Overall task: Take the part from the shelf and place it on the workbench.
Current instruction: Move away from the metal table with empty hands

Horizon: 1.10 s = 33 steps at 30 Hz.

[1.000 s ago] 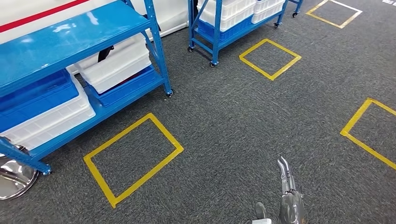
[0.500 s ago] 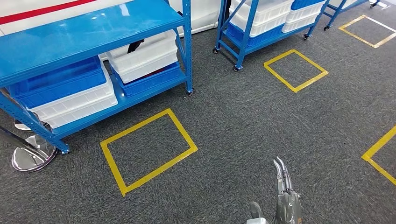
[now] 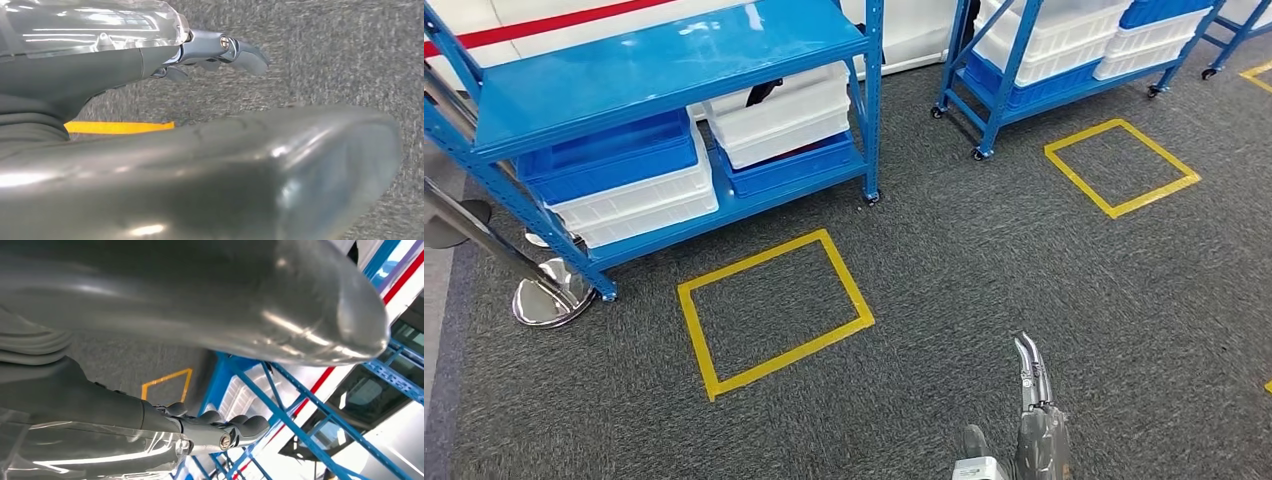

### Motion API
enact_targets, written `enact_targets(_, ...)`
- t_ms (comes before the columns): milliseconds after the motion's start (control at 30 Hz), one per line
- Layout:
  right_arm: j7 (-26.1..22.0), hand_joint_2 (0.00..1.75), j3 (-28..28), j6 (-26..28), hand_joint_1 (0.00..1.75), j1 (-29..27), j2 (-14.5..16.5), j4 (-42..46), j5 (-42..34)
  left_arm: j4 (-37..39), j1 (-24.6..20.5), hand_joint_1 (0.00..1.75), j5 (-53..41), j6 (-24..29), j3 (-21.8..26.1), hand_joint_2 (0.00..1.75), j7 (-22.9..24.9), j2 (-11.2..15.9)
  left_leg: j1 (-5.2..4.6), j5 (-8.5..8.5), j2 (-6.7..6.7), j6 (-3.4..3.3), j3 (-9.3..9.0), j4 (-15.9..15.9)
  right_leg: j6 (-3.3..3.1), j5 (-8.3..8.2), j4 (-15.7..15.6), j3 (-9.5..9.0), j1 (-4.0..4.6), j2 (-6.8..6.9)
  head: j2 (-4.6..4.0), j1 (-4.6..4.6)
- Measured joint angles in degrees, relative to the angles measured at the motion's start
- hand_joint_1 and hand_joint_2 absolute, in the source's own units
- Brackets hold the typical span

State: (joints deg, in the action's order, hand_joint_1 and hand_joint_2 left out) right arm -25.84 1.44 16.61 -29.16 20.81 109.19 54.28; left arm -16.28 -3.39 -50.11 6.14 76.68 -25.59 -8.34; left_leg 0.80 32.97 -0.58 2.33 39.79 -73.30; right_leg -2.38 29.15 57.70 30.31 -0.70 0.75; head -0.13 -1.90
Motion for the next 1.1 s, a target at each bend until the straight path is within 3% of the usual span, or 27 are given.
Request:
enact_targets(33, 0.46, 0.0, 0.04, 0.13, 0.0, 0.05, 0.0, -0.04, -0.23, 0.02, 0.07, 0.0, 0.22, -0.13, 0.14, 0.0, -0.04, 0.0, -0.01, -0.65, 0.11, -0.08, 0.24, -0.47, -0.01, 0.24, 0.0, -0.36, 0.12, 0.37, 0.0, -0.01)
enact_targets(67, 1.05, 0.0, 0.21, 0.33, 0.0, 0.16, 0.0, -0.07, -0.39, 0.02, 0.12, 0.0, 0.5, -0.28, 0.32, 0.0, -0.05, 0.03, -0.06, -2.34, 0.17, -0.29, -0.72, 1.47, 0.01, 0.52, 0.01, -0.82, 0.23, 0.65, 0.0, -0.01)
enact_targets(133, 2.29, 0.0, 0.88, 0.83, 0.0, 0.62, 0.01, -0.18, -0.35, 0.02, 0.15, 0.0, 1.05, -0.6, 0.83, 0.0, 0.05, 0.25, -0.34, -6.22, 0.63, -1.16, -4.68, 9.28, 0.14, 1.15, -0.02, -1.83, 0.37, 1.05, -0.01, 0.02)
enact_targets(167, 2.76, 0.0, 1.32, 1.08, 0.0, 0.99, 0.02, -0.33, -0.16, 0.02, 0.09, 0.0, 1.27, -0.7, 1.09, 0.0, 0.17, 0.42, -0.6, -7.01, 1.02, -1.67, -6.36, 12.68, 0.36, 1.48, -0.01, -2.15, 0.43, 1.14, -0.01, 0.03)
enact_targets(267, 3.27, 0.0, 2.46, 1.73, 0.0, 2.11, 0.03, -1.16, 0.57, 0.04, 0.0, 0.0, 1.71, -0.78, 1.65, 0.0, 0.75, 0.81, -1.17, -5.95, 1.46, -2.87, -8.16, 16.23, 1.52, 1.68, 0.41, -2.81, 0.37, 1.36, 0.0, 0.13)
enact_targets(333, 3.28, 0.0, 3.05, 2.03, 0.0, 2.71, 0.0, -1.75, 0.85, 0.08, 0.16, 0.0, 1.93, -0.78, 2.01, 0.0, 1.09, 0.91, -0.89, -5.69, 1.07, -3.44, -9.68, 17.05, 2.16, 1.39, 2.26, -2.67, 0.24, 1.12, 0.01, 0.18)
enact_targets(400, 3.25, 0.0, 3.42, 2.22, 0.0, 3.14, -0.13, -2.2, 1.01, 0.15, 0.07, 0.0, 2.09, -0.78, 2.42, 0.0, 1.29, 0.95, -0.59, -5.35, 0.78, -3.74, -11.39, 17.57, 2.66, 1.95, 7.43, 0.48, 0.08, 0.21, 0.01, 0.35)
enact_targets(500, 3.48, 0.0, 3.53, 2.57, 0.0, 3.22, -0.26, -2.65, 0.93, 0.28, -0.05, 0.0, 2.09, -0.79, 2.72, 0.0, 1.26, 0.97, -0.52, -3.77, 0.16, -3.77, -13.14, 17.67, 3.27, 5.77, 16.4, 8.58, -0.16, -0.47, 0.01, 0.55)
enact_targets(533, 3.64, 0.0, 3.5, 2.66, 0.0, 3.14, -0.27, -2.7, 0.69, 0.35, 0.01, 0.0, 1.93, -0.78, 2.73, 0.0, 1.19, 0.91, -0.46, -3.09, -0.09, -3.68, -13.98, 17.67, 3.34, 6.78, 16.91, 10.25, -0.19, -0.48, 0.01, 0.54)
enact_targets(567, 3.82, 0.0, 3.45, 2.71, 0.0, 2.96, -0.27, -2.66, 0.43, 0.44, 0.08, 0.0, 1.7, -0.77, 2.74, 0.0, 1.1, 0.8, -0.37, -2.33, -0.38, -3.54, -14.96, 17.67, 3.39, 6.76, 15.78, 11.06, -0.2, -0.49, 0.01, 0.55)
enact_targets(600, 3.96, 0.0, 3.39, 2.72, 0.0, 2.6, -0.28, -2.48, 0.19, 0.53, 0.12, 0.0, 1.48, -0.77, 2.74, 0.0, 0.79, 0.63, -0.26, -1.47, -0.75, -3.34, -16.03, 17.67, 3.53, 5.18, 13.16, 11.13, -0.26, -0.69, 0.01, 0.56)
enact_targets(633, 4.06, 0.0, 3.26, 2.73, 0.0, 2.06, -0.28, -2.18, 0.05, 0.62, 0.15, 0.0, 1.3, -0.84, 2.74, 0.0, 0.15, 0.48, -0.17, -0.53, -1.14, -3.07, -16.98, 17.66, 3.71, 1.62, 9.73, 10.96, -0.4, -1.37, 0.0, 0.62)
enact_targets(700, 4.07, 0.0, 2.73, 2.54, 0.0, 0.85, -0.3, -1.47, 0.03, 0.8, -0.02, 0.0, 1.37, -1.34, 2.74, 0.0, -1.32, 0.25, -0.13, 1.32, -2.03, -2.36, -18.46, 17.65, 3.47, -5.25, 4.76, 10.45, -0.4, -2.58, 0.0, 0.64)
enact_targets(733, 3.85, 0.0, 2.42, 2.25, 0.0, 0.31, -0.3, -1.05, 0.04, 0.86, -0.15, 0.0, 1.55, -1.75, 2.75, 0.0, -1.68, 0.22, -0.13, 1.83, -2.33, -1.94, -19.14, 17.82, 3.0, -7.15, 3.76, 10.3, -0.32, -2.89, 0.01, 0.64)
enact_targets(767, 3.45, 0.0, 2.13, 1.83, 0.0, -0.05, -0.3, -0.61, 0.04, 0.92, -0.29, 0.0, 1.8, -2.19, 2.77, 0.0, -1.54, 0.19, -0.13, 1.76, -2.57, -1.53, -19.51, 17.76, 2.32, -7.05, 3.66, 9.93, -0.13, -2.64, 0.01, 0.62)
enact_targets(833, 2.2, 0.0, 1.67, 0.97, 0.0, -0.48, -0.28, 0.24, -0.5, 0.98, -0.36, 0.0, 2.06, -2.63, 2.84, 0.0, -0.79, 0.21, -0.05, -0.09, -2.15, -0.87, -18.48, 14.7, 1.18, -6.07, 3.03, 8.47, -0.16, -2.1, 0.01, 0.6)
enact_targets(900, 1.13, 0.0, 1.1, 0.51, 0.0, -0.71, -0.27, 0.65, -1.48, 1.06, -0.41, 0.0, 1.91, -2.5, 2.88, 0.0, -0.31, 0.2, -0.02, -1.55, -0.92, -0.38, -13.99, 7.14, 0.44, -4.94, 2.2, 6.42, -0.23, -1.65, 0.01, 0.5)
enact_targets(933, 0.83, 0.0, 0.85, 0.43, 0.0, -0.83, -0.27, 0.72, -1.86, 1.11, -0.42, 0.0, 1.78, -2.4, 2.89, 0.0, -0.22, 0.18, -0.03, -0.67, -0.34, -0.16, -11.29, 3.48, 0.24, -4.26, 1.91, 5.42, -0.16, -1.45, 0.0, 0.48)
enact_targets(1000, 0.58, 0.0, 0.47, 0.36, 0.0, -0.98, -0.28, 0.81, -2.23, 1.22, -0.29, 0.0, 1.61, -2.26, 2.9, 0.0, -0.09, 0.14, -0.05, 4.24, 0.05, -0.02, -6.89, -0.25, 0.0, -2.78, 1.61, 3.42, 0.03, -1.28, -0.01, 0.45)
enact_targets(1033, 0.56, 0.0, 0.32, 0.35, 0.0, -1.05, -0.27, 0.91, -2.35, 1.26, -0.18, 0.0, 1.55, -2.13, 2.9, 0.0, -0.05, 0.13, -0.08, 6.48, 0.09, -0.12, -5.49, -0.19, -0.07, -2.0, 1.58, 2.36, 0.16, -1.26, -0.01, 0.45)
enact_targets(1067, 0.57, 0.0, 0.16, 0.35, 0.0, -1.14, -0.27, 1.06, -2.47, 1.29, -0.07, 0.0, 1.48, -1.98, 2.9, 0.0, 0.0, 0.13, -0.16, 7.28, 0.11, -0.4, -4.67, 1.13, -0.13, -1.18, 1.57, 1.23, 0.31, -1.26, -0.01, 0.45)
enact_targets(1100, 0.59, 0.0, -0.02, 0.36, 0.0, -1.26, -0.27, 1.26, -2.56, 1.3, 0.04, 0.0, 1.35, -1.81, 2.9, 0.0, 0.06, 0.13, -0.33, 6.14, 0.24, -0.9, -4.27, 3.45, -0.2, -0.37, 1.61, 0.04, 0.51, -1.1, -0.01, 0.45)
